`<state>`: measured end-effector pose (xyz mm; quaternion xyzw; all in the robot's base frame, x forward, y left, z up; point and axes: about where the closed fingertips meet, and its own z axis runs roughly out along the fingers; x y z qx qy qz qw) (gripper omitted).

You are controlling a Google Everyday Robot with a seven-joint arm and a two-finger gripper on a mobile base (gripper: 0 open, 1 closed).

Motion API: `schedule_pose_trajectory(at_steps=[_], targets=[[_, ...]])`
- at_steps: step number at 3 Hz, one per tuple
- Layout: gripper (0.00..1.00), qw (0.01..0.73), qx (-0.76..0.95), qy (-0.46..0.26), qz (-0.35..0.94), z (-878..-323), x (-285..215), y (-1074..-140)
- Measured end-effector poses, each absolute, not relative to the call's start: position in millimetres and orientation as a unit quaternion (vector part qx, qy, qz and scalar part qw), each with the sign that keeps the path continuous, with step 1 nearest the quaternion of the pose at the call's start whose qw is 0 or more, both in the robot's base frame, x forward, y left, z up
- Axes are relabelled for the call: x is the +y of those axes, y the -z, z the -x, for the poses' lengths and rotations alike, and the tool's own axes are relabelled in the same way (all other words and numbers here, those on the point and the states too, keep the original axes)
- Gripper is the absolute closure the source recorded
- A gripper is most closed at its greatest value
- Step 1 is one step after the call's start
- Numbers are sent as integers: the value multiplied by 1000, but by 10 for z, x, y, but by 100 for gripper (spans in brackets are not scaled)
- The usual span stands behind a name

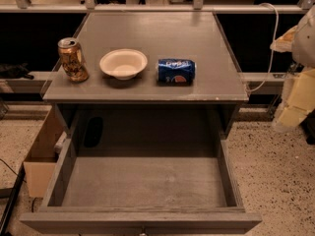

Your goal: Place pepsi can into top drawer

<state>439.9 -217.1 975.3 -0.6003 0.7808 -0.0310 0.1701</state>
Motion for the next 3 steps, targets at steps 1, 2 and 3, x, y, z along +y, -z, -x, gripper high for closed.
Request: schedule_pose_trajectory(at_steps=[1, 2, 3], targets=[[0, 199, 775, 11, 600, -4499, -2150, -9723], [0, 242, 753, -36, 611, -4708, -2040, -9675], [0, 277, 723, -116, 622, -4947, -1687, -9568]])
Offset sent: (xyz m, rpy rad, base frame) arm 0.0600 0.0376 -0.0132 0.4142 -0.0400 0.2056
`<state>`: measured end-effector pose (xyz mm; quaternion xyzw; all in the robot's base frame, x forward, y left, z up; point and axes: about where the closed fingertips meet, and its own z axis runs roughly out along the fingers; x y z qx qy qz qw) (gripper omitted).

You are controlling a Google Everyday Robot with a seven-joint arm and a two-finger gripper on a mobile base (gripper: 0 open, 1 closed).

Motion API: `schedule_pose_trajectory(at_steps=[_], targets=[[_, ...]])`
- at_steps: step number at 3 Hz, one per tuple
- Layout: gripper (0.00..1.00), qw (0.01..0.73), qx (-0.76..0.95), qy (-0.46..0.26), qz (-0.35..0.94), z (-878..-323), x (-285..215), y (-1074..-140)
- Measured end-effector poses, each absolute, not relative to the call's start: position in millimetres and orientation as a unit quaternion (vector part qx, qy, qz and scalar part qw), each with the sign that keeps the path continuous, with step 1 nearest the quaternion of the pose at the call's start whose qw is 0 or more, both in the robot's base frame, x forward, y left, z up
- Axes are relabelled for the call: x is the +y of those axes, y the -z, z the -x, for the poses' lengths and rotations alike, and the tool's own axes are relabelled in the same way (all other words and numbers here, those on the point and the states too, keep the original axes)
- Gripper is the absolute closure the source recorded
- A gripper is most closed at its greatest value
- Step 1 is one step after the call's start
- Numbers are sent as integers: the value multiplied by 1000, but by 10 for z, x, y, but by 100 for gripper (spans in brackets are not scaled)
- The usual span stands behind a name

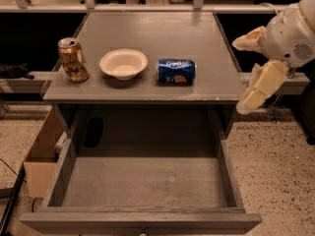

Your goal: Place pepsi can into top drawer

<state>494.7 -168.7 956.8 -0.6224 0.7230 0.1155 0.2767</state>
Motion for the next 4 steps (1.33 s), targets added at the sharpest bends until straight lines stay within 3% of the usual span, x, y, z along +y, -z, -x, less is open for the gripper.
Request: schedule_pose_trajectory(at_steps=[1, 4], targets=[[0, 289, 704, -149, 631, -5188, -1294, -9487], [0, 323, 762, -125, 547, -6070, -870, -9333]])
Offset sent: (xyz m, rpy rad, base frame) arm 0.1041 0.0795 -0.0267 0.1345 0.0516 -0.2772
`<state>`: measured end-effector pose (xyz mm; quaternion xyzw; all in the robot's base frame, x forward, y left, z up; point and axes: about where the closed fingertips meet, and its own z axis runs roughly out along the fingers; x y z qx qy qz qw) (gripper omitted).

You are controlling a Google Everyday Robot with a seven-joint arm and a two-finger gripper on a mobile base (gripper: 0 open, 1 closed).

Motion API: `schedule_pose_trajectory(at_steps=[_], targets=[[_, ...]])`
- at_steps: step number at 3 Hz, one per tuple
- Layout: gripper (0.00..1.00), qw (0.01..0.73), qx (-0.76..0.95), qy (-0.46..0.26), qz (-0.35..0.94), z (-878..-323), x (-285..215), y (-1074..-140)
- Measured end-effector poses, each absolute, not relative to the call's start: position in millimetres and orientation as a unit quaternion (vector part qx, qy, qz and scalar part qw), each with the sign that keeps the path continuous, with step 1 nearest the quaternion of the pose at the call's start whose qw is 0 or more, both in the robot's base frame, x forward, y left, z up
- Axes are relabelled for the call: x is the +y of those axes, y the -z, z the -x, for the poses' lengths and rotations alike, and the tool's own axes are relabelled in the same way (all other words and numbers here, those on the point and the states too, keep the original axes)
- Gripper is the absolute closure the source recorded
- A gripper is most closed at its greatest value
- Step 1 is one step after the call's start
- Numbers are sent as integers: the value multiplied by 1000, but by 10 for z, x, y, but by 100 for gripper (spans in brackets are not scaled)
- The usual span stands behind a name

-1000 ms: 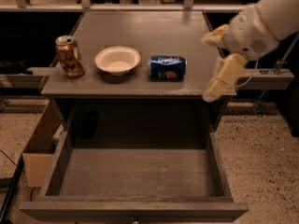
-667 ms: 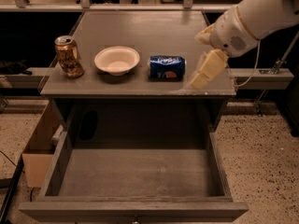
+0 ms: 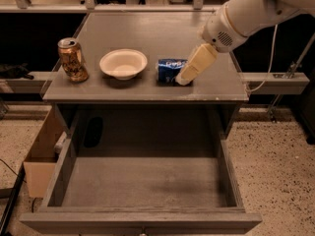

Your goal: Place pepsi can into top drawer

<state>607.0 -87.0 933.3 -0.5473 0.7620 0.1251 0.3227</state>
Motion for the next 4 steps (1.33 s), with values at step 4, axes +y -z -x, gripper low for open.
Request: schedule_pose_trajectory(at_steps=[4], targets=[[0, 296, 753, -98, 580, -6922, -989, -8742]])
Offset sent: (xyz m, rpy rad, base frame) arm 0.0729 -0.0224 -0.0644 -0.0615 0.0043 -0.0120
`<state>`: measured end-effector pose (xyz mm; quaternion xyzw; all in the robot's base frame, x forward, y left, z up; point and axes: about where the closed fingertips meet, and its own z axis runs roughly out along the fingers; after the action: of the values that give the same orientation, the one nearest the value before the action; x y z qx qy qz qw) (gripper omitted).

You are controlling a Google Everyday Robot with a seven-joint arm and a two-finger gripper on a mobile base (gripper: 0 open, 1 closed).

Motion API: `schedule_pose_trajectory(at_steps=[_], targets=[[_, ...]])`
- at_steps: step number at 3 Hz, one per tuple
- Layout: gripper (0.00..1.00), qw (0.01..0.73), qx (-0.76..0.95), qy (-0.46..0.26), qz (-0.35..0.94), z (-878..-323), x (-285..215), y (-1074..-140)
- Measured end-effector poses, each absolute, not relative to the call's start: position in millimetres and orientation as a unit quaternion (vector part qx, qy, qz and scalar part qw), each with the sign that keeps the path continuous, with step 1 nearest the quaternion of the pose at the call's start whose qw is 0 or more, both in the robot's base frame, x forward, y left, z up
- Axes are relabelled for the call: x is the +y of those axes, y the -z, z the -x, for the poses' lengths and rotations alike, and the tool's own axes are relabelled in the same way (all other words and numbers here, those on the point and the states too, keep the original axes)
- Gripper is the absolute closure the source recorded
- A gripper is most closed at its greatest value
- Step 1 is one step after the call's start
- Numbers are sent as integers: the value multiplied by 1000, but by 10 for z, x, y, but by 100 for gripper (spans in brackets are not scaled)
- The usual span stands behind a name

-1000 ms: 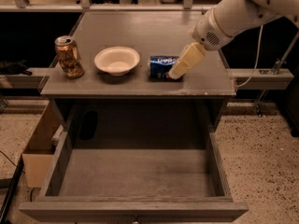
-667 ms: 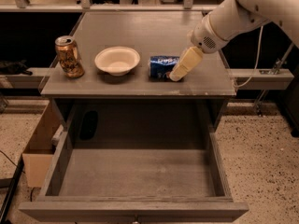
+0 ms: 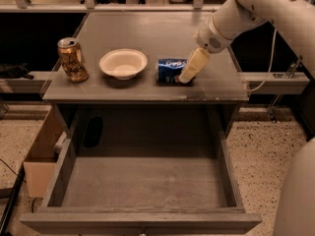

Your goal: Place pepsi can into top drawer

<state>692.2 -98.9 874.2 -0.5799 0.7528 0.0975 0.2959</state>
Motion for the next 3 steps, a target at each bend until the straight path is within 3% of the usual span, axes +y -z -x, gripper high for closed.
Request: schedule_pose_trajectory(at_steps=[2, 3], targets=[[0, 277, 748, -111, 592, -6913, -1001, -8517], [18, 277, 748, -111, 592, -6913, -1000, -8517]])
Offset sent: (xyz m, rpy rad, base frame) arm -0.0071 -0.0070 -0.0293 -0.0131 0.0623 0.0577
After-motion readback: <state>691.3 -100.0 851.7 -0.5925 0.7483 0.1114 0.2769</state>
